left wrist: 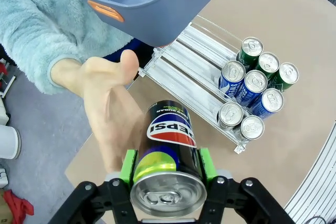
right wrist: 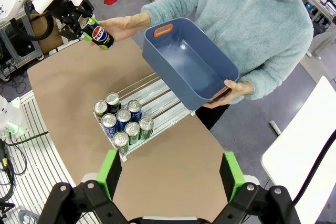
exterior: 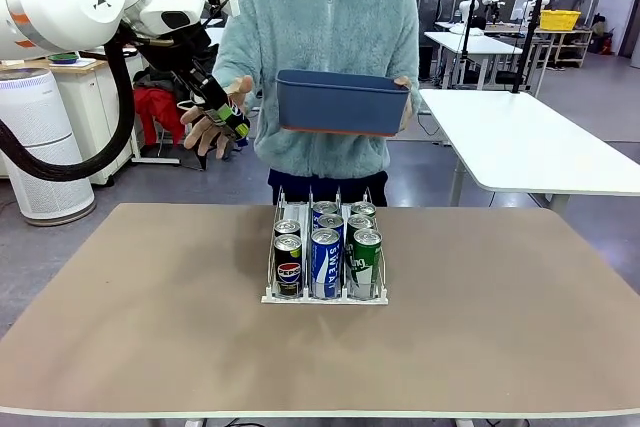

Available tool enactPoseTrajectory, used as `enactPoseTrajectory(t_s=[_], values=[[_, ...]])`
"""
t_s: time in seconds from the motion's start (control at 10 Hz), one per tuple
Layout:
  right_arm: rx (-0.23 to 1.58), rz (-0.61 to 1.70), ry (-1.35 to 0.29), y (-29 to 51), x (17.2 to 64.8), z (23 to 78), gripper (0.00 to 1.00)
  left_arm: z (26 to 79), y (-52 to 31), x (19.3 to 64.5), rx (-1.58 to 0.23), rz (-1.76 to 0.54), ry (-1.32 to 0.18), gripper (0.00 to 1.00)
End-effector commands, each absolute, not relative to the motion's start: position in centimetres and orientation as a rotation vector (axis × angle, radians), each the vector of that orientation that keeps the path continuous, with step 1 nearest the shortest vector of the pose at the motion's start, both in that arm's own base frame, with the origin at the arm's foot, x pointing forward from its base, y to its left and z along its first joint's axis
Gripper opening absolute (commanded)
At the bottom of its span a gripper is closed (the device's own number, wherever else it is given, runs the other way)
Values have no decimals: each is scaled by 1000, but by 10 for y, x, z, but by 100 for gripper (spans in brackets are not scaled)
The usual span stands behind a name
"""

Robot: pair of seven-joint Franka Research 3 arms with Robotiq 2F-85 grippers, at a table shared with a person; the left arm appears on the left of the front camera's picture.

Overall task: Fill the beverage cans into the dispenser.
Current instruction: Place the picked Pepsi coke in the line of the Automatic Can Dispenser with the same cans.

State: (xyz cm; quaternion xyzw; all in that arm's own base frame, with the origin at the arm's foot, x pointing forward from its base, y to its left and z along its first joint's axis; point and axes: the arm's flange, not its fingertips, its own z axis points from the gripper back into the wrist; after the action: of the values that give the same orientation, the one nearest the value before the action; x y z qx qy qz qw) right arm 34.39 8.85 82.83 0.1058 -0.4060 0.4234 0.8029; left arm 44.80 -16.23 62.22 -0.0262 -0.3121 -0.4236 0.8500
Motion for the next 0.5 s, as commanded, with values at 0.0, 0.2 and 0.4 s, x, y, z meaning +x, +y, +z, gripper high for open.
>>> enactPoseTrajectory(t_s=[0.0, 0.2, 0.4], values=[[226, 906, -872, 89, 344, 828, 100, 624, -162, 448, -54, -891, -662, 0], [226, 906, -872, 89, 344, 828, 100, 624, -162, 448, -54, -891, -662, 0], [226, 906, -872, 89, 344, 828, 100, 624, -162, 448, -54, -891, -662, 0]])
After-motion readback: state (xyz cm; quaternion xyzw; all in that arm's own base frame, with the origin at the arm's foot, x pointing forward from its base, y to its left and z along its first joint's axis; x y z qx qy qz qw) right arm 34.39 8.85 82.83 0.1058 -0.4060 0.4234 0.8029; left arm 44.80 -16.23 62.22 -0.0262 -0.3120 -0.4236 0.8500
